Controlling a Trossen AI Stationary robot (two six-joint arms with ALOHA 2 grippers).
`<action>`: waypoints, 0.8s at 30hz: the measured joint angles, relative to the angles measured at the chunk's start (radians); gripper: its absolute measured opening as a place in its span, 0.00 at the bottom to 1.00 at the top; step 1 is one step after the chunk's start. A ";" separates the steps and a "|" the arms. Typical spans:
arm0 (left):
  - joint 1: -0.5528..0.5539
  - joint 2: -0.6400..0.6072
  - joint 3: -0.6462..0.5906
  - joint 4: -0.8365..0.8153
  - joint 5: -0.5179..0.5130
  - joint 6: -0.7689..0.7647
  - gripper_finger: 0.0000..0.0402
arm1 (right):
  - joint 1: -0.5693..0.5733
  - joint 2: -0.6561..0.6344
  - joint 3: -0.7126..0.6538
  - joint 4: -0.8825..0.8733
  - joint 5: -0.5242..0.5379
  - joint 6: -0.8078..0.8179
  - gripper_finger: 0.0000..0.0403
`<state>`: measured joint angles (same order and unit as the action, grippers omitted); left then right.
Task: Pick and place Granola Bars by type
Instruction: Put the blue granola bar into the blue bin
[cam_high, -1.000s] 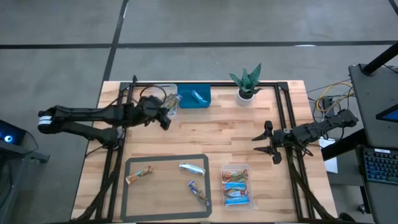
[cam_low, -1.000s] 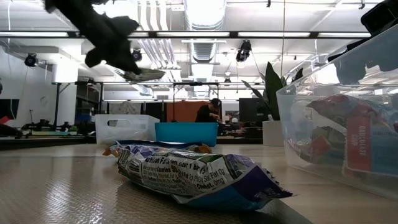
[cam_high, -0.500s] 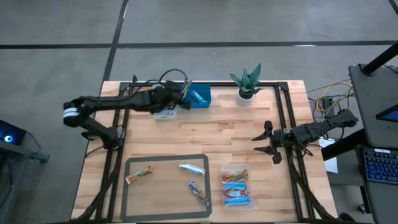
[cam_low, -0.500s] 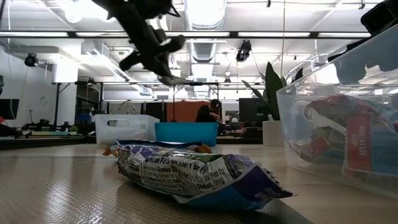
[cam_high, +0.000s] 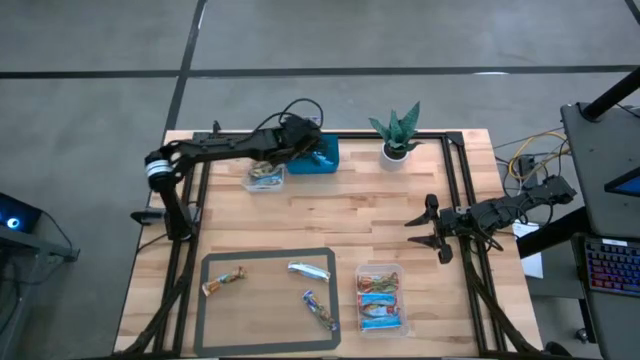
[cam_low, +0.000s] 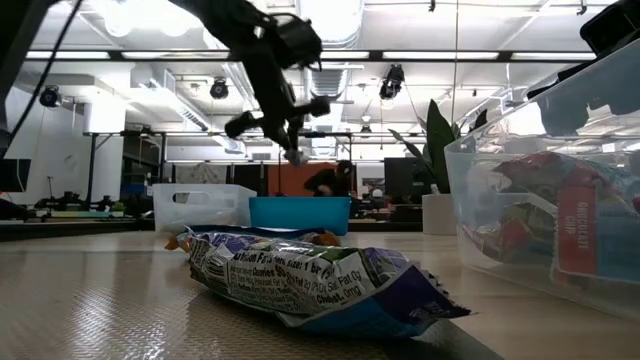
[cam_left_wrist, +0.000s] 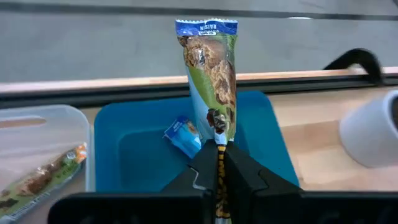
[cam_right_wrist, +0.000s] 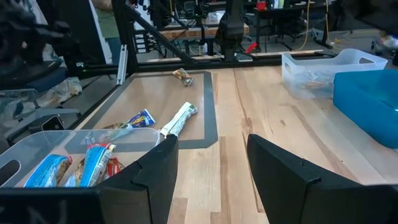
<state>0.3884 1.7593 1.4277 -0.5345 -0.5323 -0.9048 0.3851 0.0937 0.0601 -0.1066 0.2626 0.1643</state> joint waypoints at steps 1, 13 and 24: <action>0.004 0.017 0.008 -0.007 0.002 -0.014 0.00 | 0.000 0.000 0.000 0.000 0.000 0.000 0.45; 0.024 0.142 0.032 -0.051 0.010 -0.093 0.00 | 0.000 0.000 0.000 0.000 0.000 0.000 0.45; 0.029 0.198 0.030 -0.050 0.014 -0.120 0.00 | 0.000 0.000 0.000 0.000 0.000 0.000 0.45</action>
<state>0.4178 1.9571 1.4578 -0.5844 -0.5179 -1.0248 0.3855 0.0937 0.0601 -0.1062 0.2626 0.1642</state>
